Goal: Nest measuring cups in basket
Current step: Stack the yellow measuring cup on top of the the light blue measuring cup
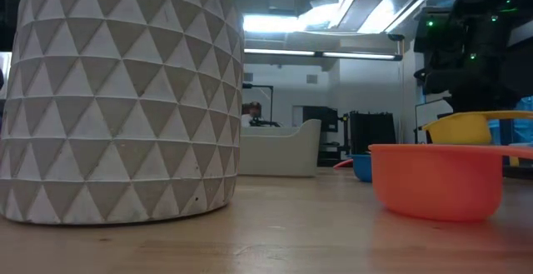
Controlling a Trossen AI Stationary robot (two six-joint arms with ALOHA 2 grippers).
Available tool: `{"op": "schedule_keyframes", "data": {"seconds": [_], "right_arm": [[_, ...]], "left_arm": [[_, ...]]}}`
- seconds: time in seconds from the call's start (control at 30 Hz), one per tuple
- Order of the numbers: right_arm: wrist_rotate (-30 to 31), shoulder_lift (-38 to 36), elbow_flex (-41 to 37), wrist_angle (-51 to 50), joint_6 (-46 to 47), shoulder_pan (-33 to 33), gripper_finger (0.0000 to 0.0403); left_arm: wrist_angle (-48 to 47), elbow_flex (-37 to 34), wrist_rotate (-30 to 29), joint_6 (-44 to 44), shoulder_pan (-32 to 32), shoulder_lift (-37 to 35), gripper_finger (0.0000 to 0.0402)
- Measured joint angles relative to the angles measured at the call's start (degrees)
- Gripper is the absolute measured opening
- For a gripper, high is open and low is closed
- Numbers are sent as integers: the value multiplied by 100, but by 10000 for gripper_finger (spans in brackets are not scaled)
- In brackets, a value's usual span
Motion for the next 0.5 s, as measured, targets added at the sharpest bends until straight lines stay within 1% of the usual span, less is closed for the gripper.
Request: {"op": "schedule_keyframes", "data": {"seconds": [0.5], "right_arm": [[-39, -2, 0, 105, -4, 0, 34]], "left_arm": [[0, 0, 2, -1, -1, 1, 110]]}}
